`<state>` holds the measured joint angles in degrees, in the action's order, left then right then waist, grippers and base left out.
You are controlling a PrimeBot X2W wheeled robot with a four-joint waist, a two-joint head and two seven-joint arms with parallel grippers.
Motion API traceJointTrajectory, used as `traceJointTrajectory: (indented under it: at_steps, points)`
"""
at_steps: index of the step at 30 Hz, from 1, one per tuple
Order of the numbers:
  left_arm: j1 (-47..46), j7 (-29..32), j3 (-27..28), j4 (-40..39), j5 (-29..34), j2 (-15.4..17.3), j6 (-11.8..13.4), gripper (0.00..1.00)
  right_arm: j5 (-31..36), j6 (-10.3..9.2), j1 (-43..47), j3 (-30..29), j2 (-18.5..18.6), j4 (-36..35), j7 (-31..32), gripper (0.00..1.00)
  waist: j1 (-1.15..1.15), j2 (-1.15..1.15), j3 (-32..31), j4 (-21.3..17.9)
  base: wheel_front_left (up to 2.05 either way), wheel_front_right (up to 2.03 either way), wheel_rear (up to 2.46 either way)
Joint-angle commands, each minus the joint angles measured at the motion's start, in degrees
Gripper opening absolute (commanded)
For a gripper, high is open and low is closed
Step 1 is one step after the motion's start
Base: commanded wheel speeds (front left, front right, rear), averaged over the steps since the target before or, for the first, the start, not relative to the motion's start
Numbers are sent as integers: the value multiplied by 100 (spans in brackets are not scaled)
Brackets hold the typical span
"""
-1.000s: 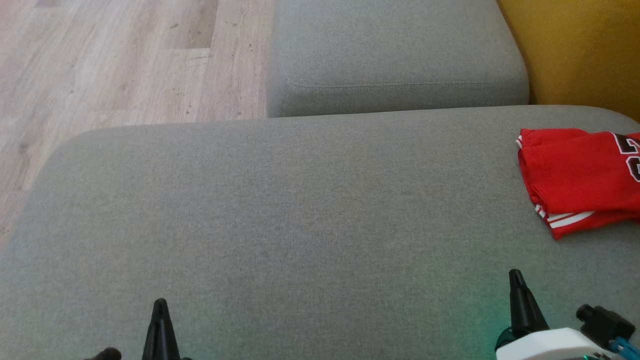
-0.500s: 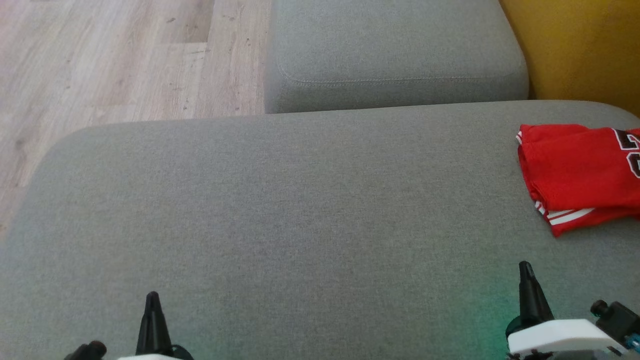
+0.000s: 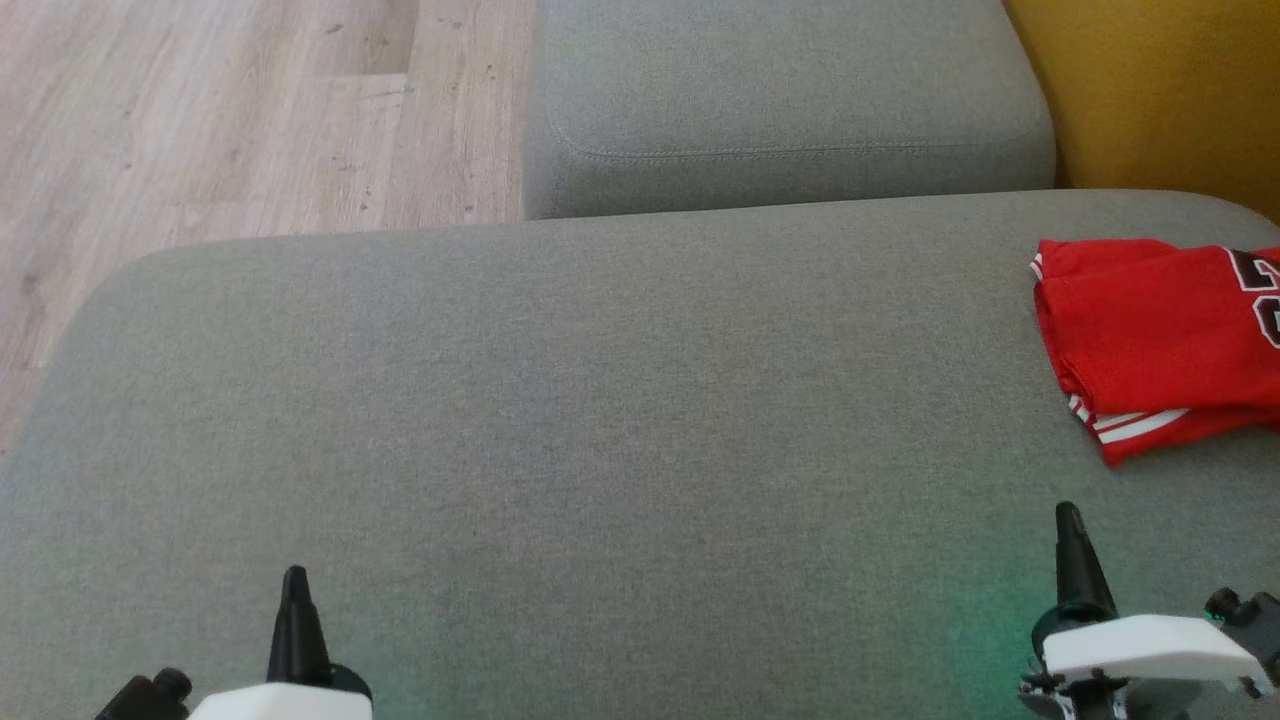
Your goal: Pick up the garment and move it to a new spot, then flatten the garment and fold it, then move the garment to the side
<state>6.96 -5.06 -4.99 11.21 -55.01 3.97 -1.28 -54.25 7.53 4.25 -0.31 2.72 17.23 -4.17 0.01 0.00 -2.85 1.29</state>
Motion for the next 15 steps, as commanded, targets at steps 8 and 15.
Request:
traceJointTrajectory:
  at_steps: [8,15]
  points:
    - [-438,130,272,-80,-627,87,-116,0,-636,-2,-427,-33,111,-231,149,0,0,0,43,-19,0,0,0]
    - [-561,246,359,-29,-1106,87,-189,0,-1110,-2,-514,-96,113,-245,264,0,0,0,81,-35,0,0,0]
